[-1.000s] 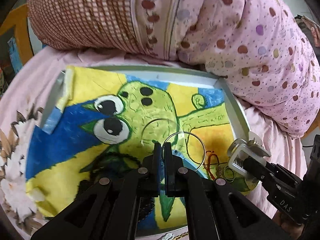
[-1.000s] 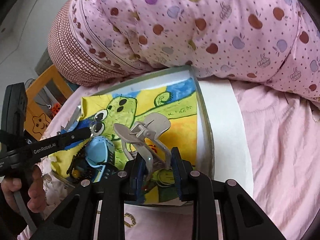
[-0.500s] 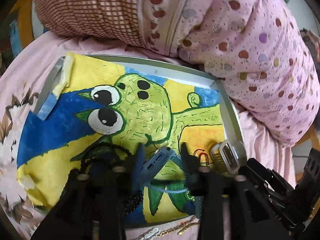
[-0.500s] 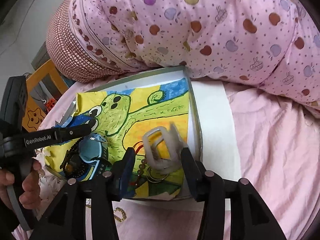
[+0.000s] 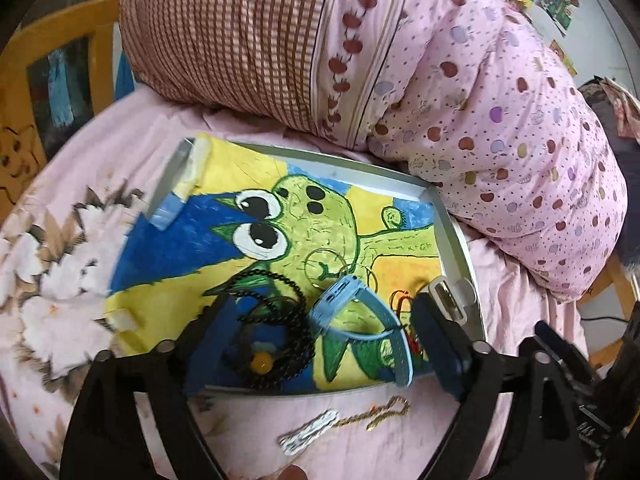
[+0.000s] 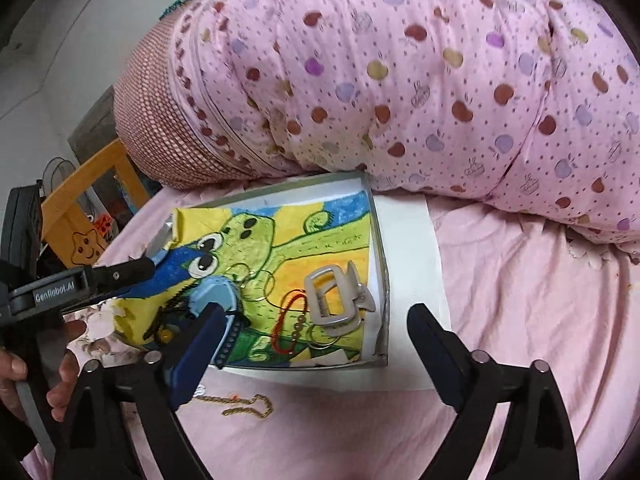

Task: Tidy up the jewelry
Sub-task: 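Lower the rings into the tray with the left tool while the right tool releases the claw clip, then pull both open tools back from the tray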

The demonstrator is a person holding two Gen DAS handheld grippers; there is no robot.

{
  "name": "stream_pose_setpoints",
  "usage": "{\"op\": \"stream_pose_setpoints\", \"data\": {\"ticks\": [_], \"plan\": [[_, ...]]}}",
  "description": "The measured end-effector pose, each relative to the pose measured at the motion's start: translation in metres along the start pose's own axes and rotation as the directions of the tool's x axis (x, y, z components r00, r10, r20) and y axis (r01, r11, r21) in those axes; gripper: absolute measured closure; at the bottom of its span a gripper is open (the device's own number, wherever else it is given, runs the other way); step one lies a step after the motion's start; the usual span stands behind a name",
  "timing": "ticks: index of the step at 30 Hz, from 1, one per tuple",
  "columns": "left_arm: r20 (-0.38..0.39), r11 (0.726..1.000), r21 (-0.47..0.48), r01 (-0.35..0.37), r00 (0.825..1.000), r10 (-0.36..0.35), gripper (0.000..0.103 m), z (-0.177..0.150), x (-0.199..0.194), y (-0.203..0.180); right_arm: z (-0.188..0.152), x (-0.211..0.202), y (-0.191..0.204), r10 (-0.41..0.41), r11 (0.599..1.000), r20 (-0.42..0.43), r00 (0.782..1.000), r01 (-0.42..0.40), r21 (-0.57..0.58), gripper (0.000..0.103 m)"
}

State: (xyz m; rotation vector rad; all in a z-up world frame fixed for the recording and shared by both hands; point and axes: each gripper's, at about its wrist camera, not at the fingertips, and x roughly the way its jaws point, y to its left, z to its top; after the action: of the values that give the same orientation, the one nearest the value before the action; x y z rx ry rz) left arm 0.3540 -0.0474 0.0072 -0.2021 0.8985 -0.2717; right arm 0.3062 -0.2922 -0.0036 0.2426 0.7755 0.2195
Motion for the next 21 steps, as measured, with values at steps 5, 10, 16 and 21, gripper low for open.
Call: {"op": "stream_pose_setpoints", "data": {"ticks": [5, 10, 16, 21], "plan": [[0.067, 0.998, 0.060, -0.024, 0.998, 0.020, 0.006, -0.017, -0.032, -0.005, -0.004, -0.028, 0.010, -0.032, 0.999, 0.046, 0.998, 0.033, -0.020, 0.000], [0.113, 0.994, 0.104, -0.034, 0.993, 0.022, 0.005, -0.033, -0.062, -0.011, -0.013, -0.054, 0.012, -0.052, 0.998, 0.070, 0.996, 0.054, -0.024, 0.000], [0.143, 0.988, 0.144, -0.063, 0.989, 0.043, 0.002, -0.055, -0.090, -0.014, -0.028, -0.083, 0.016, -0.070, 0.997, 0.088, 0.994, 0.073, -0.027, 0.000], [0.161, 0.986, 0.151, -0.070, 0.986, 0.045, 0.002, -0.078, -0.109, -0.010, -0.045, -0.104, 0.026, -0.068, 0.997, 0.094, 0.993, 0.072, -0.036, 0.000]]}}
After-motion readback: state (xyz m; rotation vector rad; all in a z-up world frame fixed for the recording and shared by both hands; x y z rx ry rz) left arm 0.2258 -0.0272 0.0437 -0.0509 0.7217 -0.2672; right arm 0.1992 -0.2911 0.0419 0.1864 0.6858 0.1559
